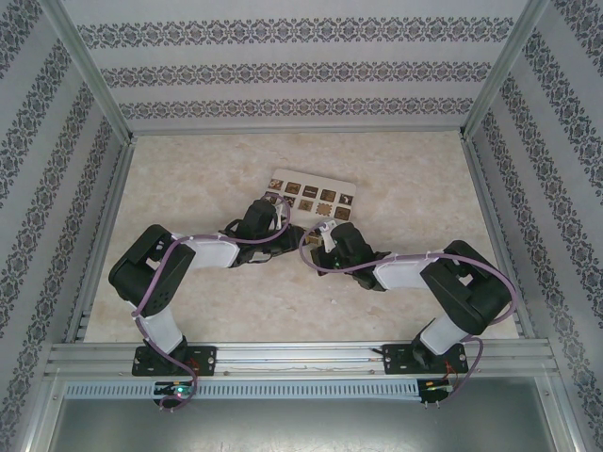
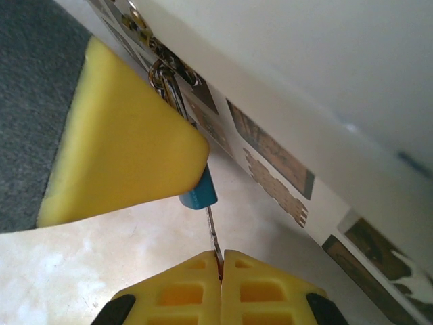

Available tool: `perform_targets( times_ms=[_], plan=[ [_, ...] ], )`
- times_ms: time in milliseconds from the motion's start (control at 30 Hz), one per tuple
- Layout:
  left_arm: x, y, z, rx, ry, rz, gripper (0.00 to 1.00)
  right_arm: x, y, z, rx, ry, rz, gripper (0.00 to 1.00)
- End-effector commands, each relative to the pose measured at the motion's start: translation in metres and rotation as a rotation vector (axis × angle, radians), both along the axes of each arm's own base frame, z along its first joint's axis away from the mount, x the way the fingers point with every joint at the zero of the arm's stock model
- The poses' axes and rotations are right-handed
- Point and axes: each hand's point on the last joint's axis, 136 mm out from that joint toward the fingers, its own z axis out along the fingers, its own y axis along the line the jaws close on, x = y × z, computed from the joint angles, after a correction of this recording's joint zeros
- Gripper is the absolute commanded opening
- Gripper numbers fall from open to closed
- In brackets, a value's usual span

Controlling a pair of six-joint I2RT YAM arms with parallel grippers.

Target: Unlock the padlock with the key

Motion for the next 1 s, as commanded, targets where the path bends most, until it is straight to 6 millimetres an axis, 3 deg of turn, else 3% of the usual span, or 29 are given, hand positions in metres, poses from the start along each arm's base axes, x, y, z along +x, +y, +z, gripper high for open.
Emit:
perform_targets(
  times_ms=[0, 467, 967],
  plan=[
    [-0.002, -0.015, 0.031, -0.07, -0.032, -0.038, 0.19, 0.01, 0.008, 0.013, 0.012, -0.055, -0.001, 0.0],
    [-0.004, -0.013, 0.028, -0.051, -0.02, -0.038, 0.19, 0.008, 0.009, 0.028, 0.058, -0.105, 0.017, 0.0],
    [-0.002, -0.012, 0.029, -0.058, -0.026, -0.022, 0.2, -0.011, 0.001, 0.0, 0.011, -0.014, 0.042, 0.0]
  ],
)
